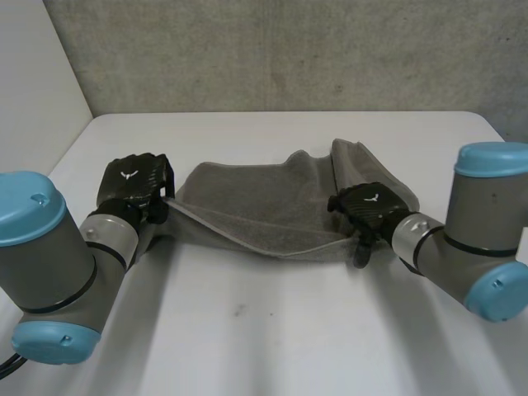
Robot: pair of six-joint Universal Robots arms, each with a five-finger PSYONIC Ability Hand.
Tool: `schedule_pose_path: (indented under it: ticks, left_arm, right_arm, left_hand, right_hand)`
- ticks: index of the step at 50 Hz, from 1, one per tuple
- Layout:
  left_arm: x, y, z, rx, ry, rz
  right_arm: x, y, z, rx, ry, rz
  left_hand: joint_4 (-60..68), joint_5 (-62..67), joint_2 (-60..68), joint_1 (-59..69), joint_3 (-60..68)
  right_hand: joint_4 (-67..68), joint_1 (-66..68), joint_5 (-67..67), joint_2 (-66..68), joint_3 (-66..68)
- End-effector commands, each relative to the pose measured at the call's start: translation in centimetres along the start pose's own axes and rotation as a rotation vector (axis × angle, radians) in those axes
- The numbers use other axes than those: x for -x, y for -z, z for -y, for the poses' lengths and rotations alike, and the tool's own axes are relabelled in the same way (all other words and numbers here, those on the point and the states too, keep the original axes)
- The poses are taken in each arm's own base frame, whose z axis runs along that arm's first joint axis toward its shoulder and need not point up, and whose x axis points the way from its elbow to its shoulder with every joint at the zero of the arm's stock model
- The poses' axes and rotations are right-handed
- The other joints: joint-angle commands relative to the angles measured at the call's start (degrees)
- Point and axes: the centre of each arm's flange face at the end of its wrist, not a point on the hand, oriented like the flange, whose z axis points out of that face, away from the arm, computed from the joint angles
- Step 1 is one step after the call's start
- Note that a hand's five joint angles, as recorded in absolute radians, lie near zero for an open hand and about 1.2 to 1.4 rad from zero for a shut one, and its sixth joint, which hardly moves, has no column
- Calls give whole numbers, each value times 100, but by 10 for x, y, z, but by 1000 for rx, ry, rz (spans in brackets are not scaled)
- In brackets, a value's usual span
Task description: Fold the towel.
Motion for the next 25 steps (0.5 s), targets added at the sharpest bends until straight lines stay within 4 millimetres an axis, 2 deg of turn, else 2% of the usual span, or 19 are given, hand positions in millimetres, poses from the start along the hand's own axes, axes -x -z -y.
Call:
schedule_pose_path:
  ticks: [1, 9, 14, 25]
  left_arm:
    - [1, 3, 3, -7, 2, 3]
    - [5, 3, 5, -13, 6, 14]
    - [5, 3, 4, -10, 7, 14]
    - [6, 3, 4, -7, 13, 17]
  right_arm:
    - [-14, 18, -5, -27, -118, -64]
    - [-27, 25, -30, -22, -151, -130]
    - [-39, 24, -46, -62, -153, -190]
    - [-46, 14, -54, -97, -200, -213]
  left_hand:
    - [1012, 1053, 1018, 1179, 1023]
    - [1012, 1053, 1018, 1179, 1023]
    - [1012, 1053, 1018, 1179, 1023]
    - [1012, 1053, 1018, 1179, 1023]
  right_hand:
    - [-387, -344, -118, -607, -533]
    - [-219, -176, 50, -439, -365]
    - [452, 494, 720, 231, 305]
    - [1463, 1506, 1732, 1243, 1317]
